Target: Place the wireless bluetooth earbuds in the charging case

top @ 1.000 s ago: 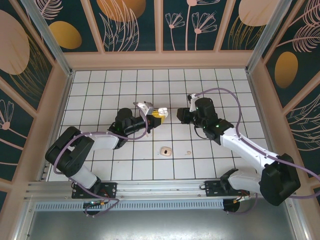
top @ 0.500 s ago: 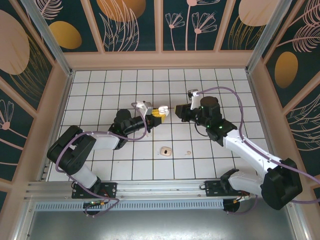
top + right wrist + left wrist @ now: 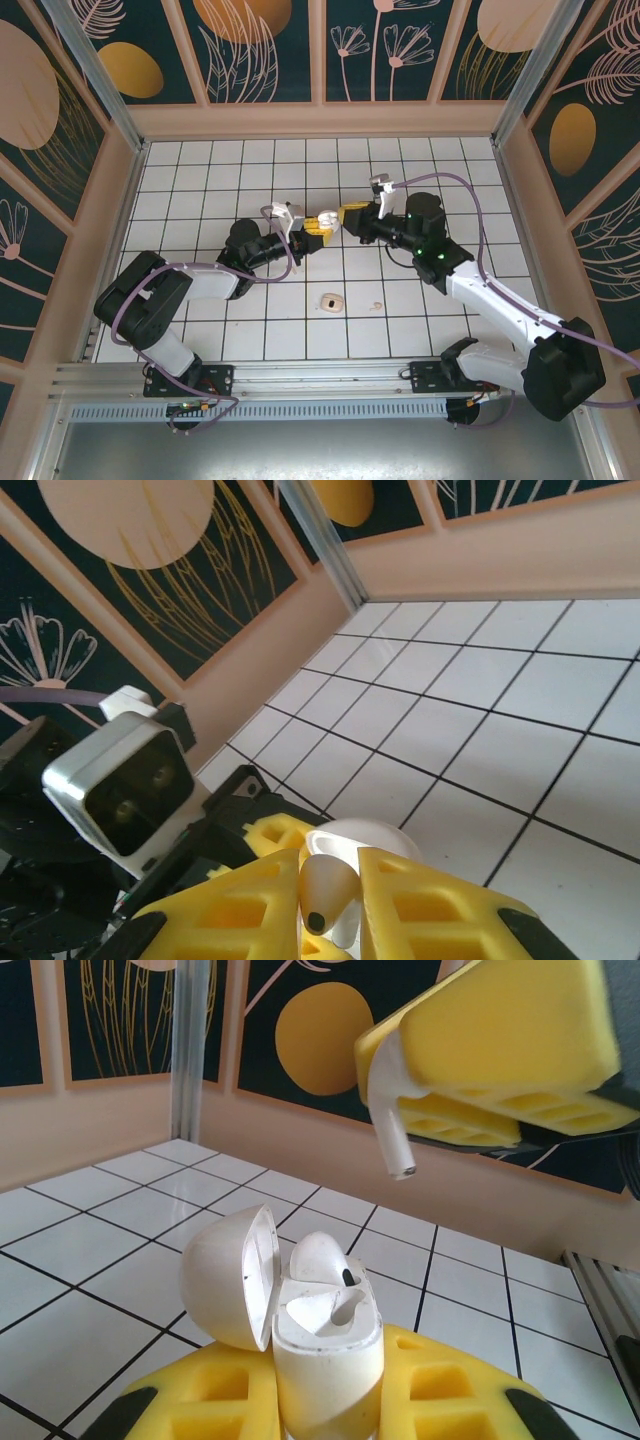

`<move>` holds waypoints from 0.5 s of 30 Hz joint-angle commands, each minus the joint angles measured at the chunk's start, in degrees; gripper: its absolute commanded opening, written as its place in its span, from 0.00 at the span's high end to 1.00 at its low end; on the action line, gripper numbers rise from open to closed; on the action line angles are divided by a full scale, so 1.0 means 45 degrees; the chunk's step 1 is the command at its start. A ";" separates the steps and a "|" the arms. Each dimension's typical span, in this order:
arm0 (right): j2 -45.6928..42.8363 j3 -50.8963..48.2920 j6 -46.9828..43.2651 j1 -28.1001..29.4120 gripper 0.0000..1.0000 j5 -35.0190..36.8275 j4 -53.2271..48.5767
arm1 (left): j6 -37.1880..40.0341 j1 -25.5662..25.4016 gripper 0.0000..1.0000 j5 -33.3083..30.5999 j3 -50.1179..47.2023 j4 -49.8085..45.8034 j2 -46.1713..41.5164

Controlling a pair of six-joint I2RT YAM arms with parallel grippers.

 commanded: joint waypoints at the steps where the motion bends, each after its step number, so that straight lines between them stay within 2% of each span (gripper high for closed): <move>1: 0.0031 0.0097 -0.0265 0.0216 0.80 -0.0363 0.0860 | 0.0170 -0.0065 0.90 0.0168 0.0026 0.0737 0.0000; 15: 0.0606 0.0221 -0.0372 0.0581 0.80 -0.0043 0.1228 | -0.0046 -0.0068 0.90 0.0254 0.0124 0.0976 -0.0078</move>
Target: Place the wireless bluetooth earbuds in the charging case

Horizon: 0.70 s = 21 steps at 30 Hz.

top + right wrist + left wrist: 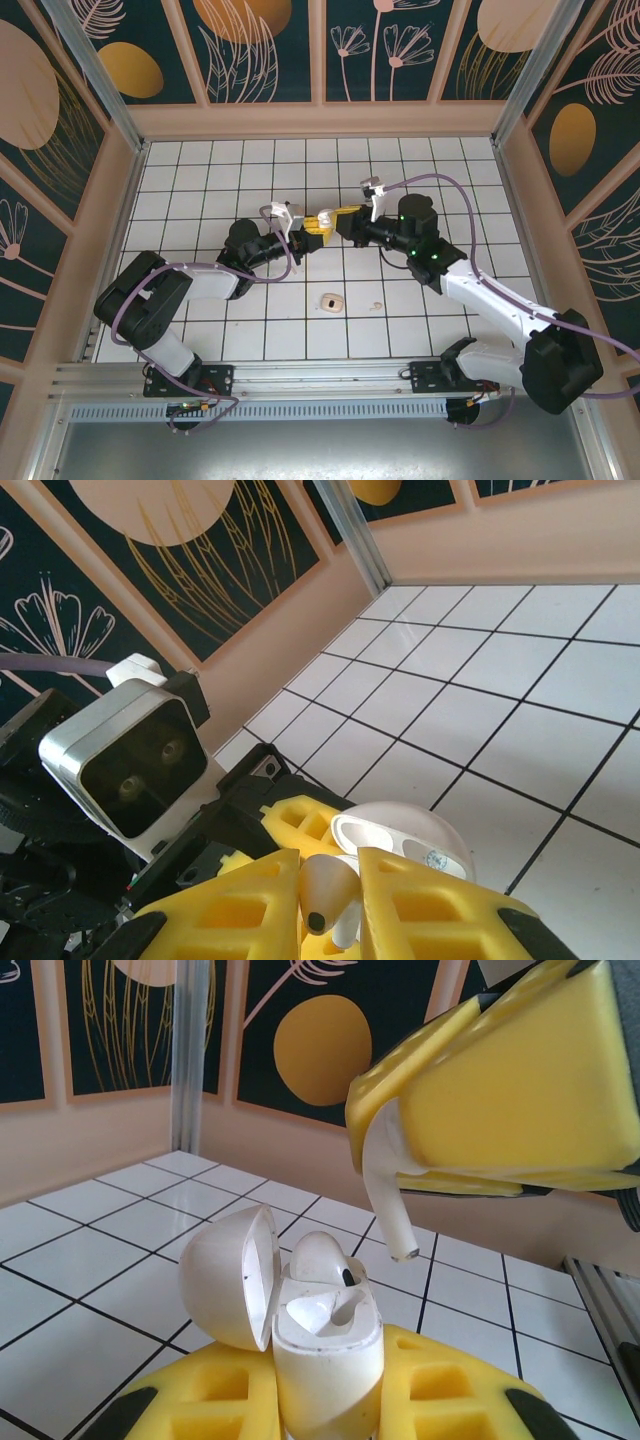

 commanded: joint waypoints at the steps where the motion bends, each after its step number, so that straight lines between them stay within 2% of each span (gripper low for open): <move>1: 0.0159 0.0217 -0.0266 0.0121 0.80 0.0088 0.0917 | -0.0042 -0.0083 0.90 0.0244 0.0124 0.0641 -0.0078; 21: 0.0423 0.0009 -0.0294 0.0297 0.80 0.0219 0.0920 | -0.0613 -0.0237 0.90 0.0218 0.0416 0.1177 0.0000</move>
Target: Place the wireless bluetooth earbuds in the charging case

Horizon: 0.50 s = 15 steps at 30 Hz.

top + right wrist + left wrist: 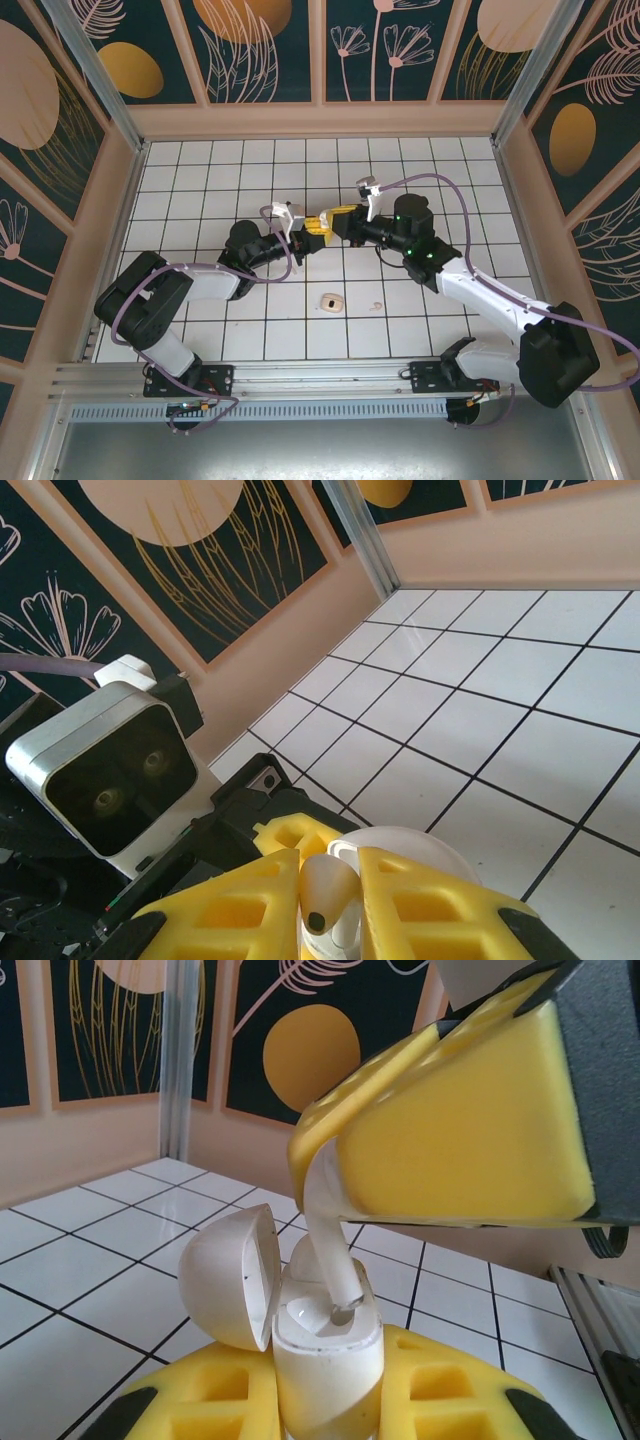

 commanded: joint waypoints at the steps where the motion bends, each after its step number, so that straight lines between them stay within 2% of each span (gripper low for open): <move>1: -0.0033 0.0027 -0.0332 0.0117 0.80 0.0234 0.0284 | -0.0271 -0.0066 0.90 0.0211 0.0376 0.0945 0.0000; 15: -0.0505 0.0176 -0.1251 0.0154 0.81 0.0564 -0.1311 | 0.0052 -0.0079 0.90 -0.0095 0.0335 0.0494 -0.0390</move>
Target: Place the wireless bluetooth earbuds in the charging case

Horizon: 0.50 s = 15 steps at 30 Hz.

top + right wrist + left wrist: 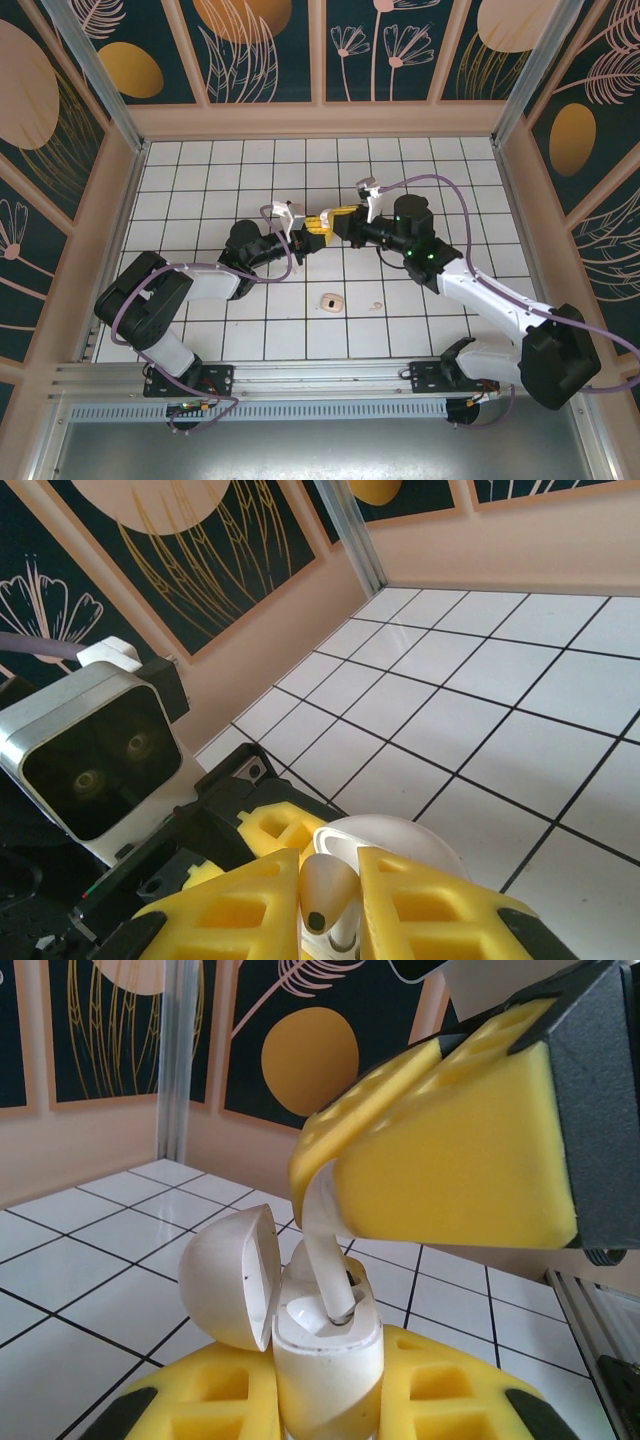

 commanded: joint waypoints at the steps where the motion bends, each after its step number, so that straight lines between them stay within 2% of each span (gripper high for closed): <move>1: -0.0319 0.0217 -0.0678 0.0092 0.81 0.0203 -0.0949 | 0.0223 -0.0055 0.90 -0.0074 0.0266 0.0506 -0.0422; 15: -0.0085 0.0516 -0.1294 0.0435 0.81 0.0065 -0.2041 | 0.0594 -0.0127 0.89 -0.0154 0.0256 0.0163 -0.0844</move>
